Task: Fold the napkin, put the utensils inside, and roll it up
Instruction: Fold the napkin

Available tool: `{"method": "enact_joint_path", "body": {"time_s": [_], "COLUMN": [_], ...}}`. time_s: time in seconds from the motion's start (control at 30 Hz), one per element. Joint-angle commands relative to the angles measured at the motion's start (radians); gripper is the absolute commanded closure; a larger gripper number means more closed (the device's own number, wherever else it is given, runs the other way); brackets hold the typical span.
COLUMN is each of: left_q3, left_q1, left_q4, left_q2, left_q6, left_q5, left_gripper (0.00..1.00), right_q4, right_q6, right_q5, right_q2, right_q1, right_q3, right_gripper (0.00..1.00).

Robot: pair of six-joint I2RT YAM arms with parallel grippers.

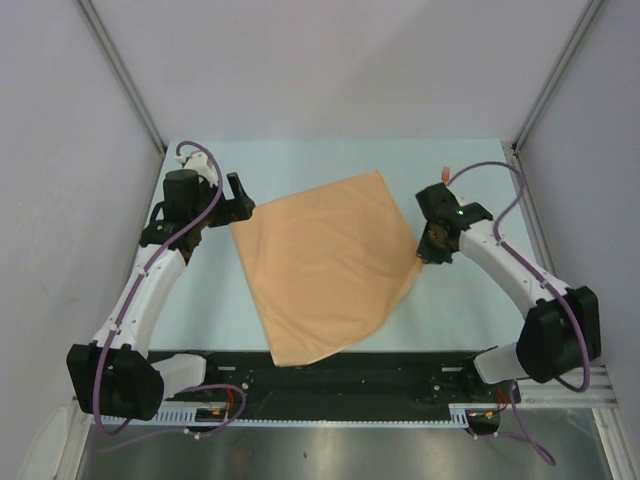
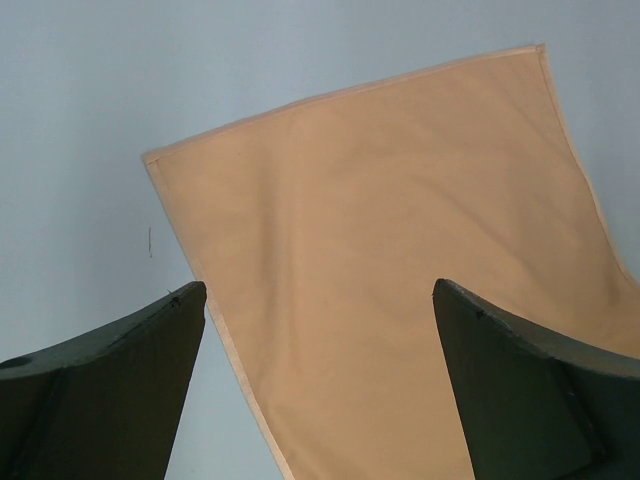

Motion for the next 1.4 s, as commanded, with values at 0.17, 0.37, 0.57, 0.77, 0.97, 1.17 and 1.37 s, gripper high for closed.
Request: {"method": "enact_joint_path", "body": {"time_s": [0.17, 0.37, 0.57, 0.77, 0.97, 1.17, 1.37], "left_q3": [0.017, 0.013, 0.008, 0.003, 0.0, -0.001, -0.004], "left_q1": [0.0, 0.0, 0.005, 0.01, 0.022, 0.031, 0.036], "left_q4": [0.029, 0.035, 0.041, 0.046, 0.051, 0.052, 0.055], "left_q2": [-0.017, -0.029, -0.033, -0.035, -0.033, -0.032, -0.029], "left_q6": [-0.021, -0.027, -0.032, -0.035, -0.041, -0.043, -0.049], "left_q5": [0.021, 0.022, 0.028, 0.033, 0.041, 0.048, 0.064], "left_gripper": [0.0, 0.0, 0.0, 0.0, 0.0, 0.0, 0.0], "right_q4": [0.117, 0.126, 0.295, 0.597, 0.708, 0.824, 0.91], "right_q6": [-0.032, -0.073, -0.064, 0.006, 0.055, 0.106, 0.144], "right_q5": [-0.045, -0.122, -0.215, -0.337, -0.407, -0.443, -0.438], "right_q2": [0.552, 0.899, 1.102, 1.148, 1.269, 1.312, 1.326], "right_q1": [0.303, 0.42, 0.474, 0.477, 0.469, 0.471, 0.48], "right_q3": [0.491, 0.938, 1.157, 1.118, 1.219, 1.217, 1.234], "right_gripper": [1.0, 1.0, 1.0, 1.0, 1.0, 1.0, 1.0]}}
